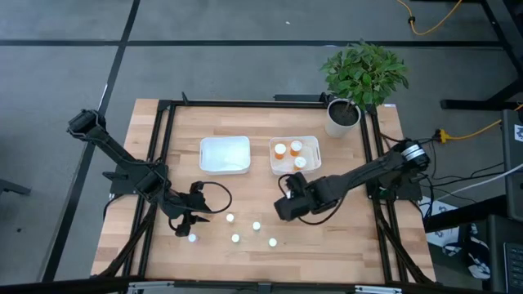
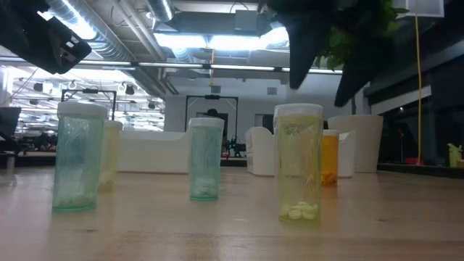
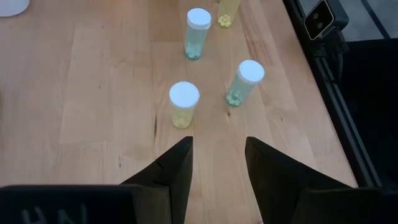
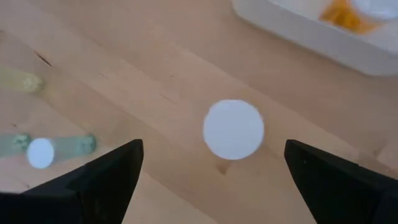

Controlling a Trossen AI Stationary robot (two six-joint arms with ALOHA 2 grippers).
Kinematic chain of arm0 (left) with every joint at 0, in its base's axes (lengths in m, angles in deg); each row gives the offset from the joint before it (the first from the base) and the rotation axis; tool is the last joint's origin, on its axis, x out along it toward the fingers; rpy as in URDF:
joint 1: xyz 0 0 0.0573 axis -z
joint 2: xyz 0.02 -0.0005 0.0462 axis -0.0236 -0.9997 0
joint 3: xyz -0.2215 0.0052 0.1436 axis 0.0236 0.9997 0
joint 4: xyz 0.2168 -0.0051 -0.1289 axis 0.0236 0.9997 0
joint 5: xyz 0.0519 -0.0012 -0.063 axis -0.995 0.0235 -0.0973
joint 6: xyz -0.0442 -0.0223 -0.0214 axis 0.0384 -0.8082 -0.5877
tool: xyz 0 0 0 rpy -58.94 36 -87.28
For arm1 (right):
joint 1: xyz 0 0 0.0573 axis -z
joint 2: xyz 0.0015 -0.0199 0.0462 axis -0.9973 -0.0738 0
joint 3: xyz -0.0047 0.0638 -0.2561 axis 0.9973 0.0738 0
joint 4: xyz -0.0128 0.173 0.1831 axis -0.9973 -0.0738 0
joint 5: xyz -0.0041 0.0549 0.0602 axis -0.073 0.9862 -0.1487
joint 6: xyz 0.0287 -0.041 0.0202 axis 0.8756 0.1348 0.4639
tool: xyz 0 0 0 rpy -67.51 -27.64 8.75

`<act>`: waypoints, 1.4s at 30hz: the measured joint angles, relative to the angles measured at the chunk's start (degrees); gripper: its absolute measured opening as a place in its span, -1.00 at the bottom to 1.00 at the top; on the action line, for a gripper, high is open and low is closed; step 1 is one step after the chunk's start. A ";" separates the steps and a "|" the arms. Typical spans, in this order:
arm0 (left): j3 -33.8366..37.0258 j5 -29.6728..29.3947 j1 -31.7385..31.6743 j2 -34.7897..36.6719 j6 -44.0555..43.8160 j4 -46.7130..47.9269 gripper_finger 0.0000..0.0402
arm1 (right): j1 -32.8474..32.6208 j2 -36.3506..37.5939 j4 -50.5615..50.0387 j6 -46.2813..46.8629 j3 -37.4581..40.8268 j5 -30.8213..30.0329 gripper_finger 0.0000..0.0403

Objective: Pick and place medicine bottles into bin by pill shape (circle, oval)
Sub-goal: Put the orange pill bottle into the right white bin

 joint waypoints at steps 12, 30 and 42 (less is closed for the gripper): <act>0.00 0.00 0.00 -0.02 0.01 0.02 -0.30 | 1.18 -3.81 0.88 0.16 0.10 2.63 0.94; -0.01 0.00 0.00 -0.02 0.01 0.04 -0.30 | 4.42 -8.39 1.61 -0.45 0.15 6.03 0.94; 0.00 0.00 0.00 -0.02 -0.01 0.03 -0.30 | 4.41 -8.68 1.86 -1.80 0.17 6.04 0.66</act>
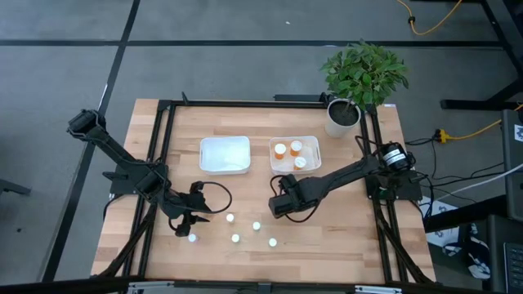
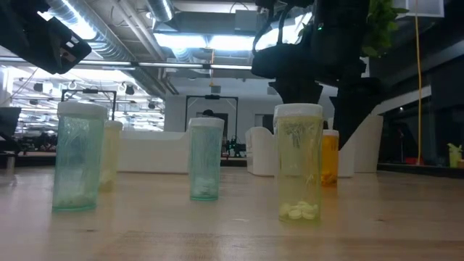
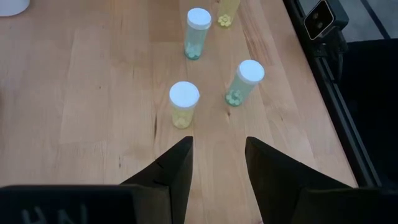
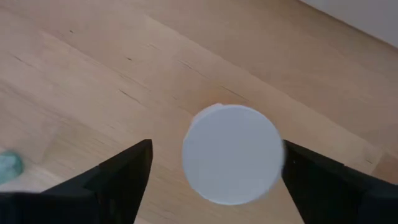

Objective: Pick and place medicine bottles into bin by pill shape (circle, oval)
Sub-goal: Put the orange pill bottle into the right white bin

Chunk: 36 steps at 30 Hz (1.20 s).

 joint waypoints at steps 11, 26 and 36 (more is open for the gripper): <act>-0.02 0.00 0.00 0.02 0.00 0.01 -0.30 | 0.00 -0.04 0.00 -1.51 0.02 0.02 0.37; 0.00 0.00 0.00 0.01 0.00 0.01 -0.30 | 0.44 0.03 -2.59 -1.62 -1.45 -2.10 0.07; 0.00 0.00 0.00 0.00 0.02 0.01 -0.30 | 3.73 0.35 -24.60 -6.13 -20.18 -7.21 0.07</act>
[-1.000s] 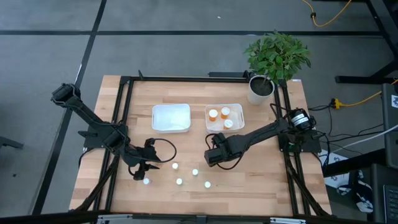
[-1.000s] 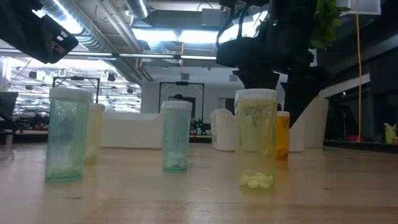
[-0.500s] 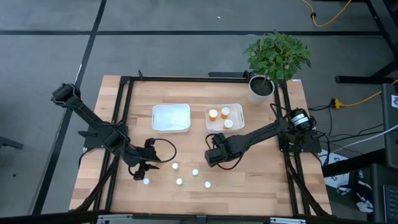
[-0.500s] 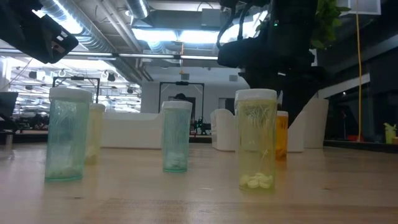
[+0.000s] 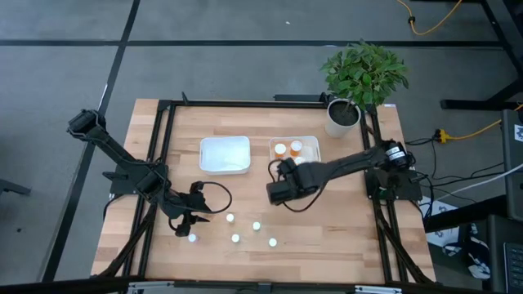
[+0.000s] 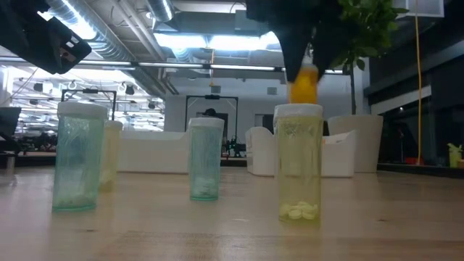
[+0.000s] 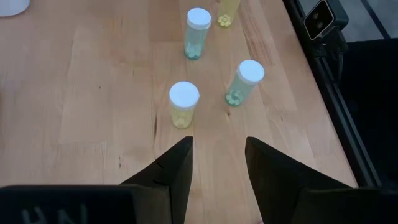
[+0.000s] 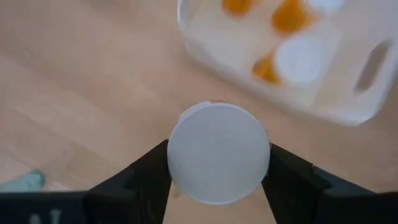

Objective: Pick and place medicine bottles into bin by pill shape (circle, oval)
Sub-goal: Put the orange pill bottle into the right white bin

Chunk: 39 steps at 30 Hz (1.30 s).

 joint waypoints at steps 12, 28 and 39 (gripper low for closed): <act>-0.01 0.00 0.00 0.00 -0.01 -0.03 -0.30 | 11.54 -0.11 3.07 -13.87 -0.22 0.26 0.07; -0.02 0.00 0.00 0.02 0.00 -0.02 -0.30 | 17.77 -0.10 18.61 -19.43 10.82 4.64 0.07; -0.01 0.00 0.00 0.02 -0.01 -0.01 -0.30 | 18.76 -0.10 28.20 -19.27 17.29 6.22 0.08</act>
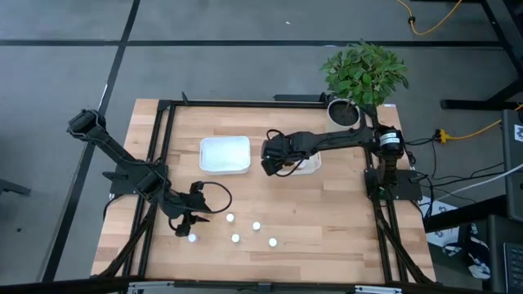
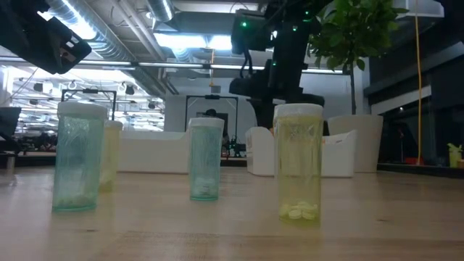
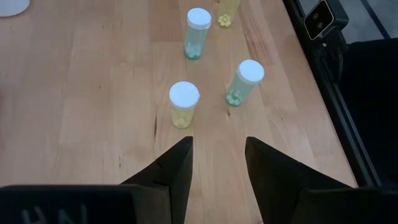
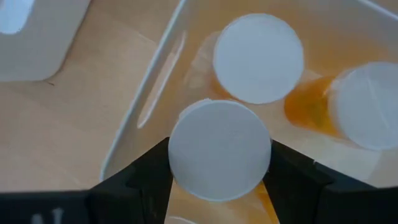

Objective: Pick and place medicine bottles into bin by pill shape (circle, oval)
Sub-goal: Put the orange pill bottle into the right white bin

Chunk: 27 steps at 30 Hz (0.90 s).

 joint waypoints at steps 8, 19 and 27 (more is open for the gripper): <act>0.00 0.00 0.00 0.00 0.01 -0.01 -0.30 | -0.37 0.00 0.01 0.08 0.16 -0.54 0.12; 0.01 0.00 0.00 0.00 -0.01 -0.01 -0.30 | -2.52 0.00 -0.04 0.06 0.16 -3.52 0.14; -0.01 0.00 0.00 0.00 -0.01 -0.01 -0.30 | -2.64 0.00 -0.09 1.40 0.16 -5.08 0.28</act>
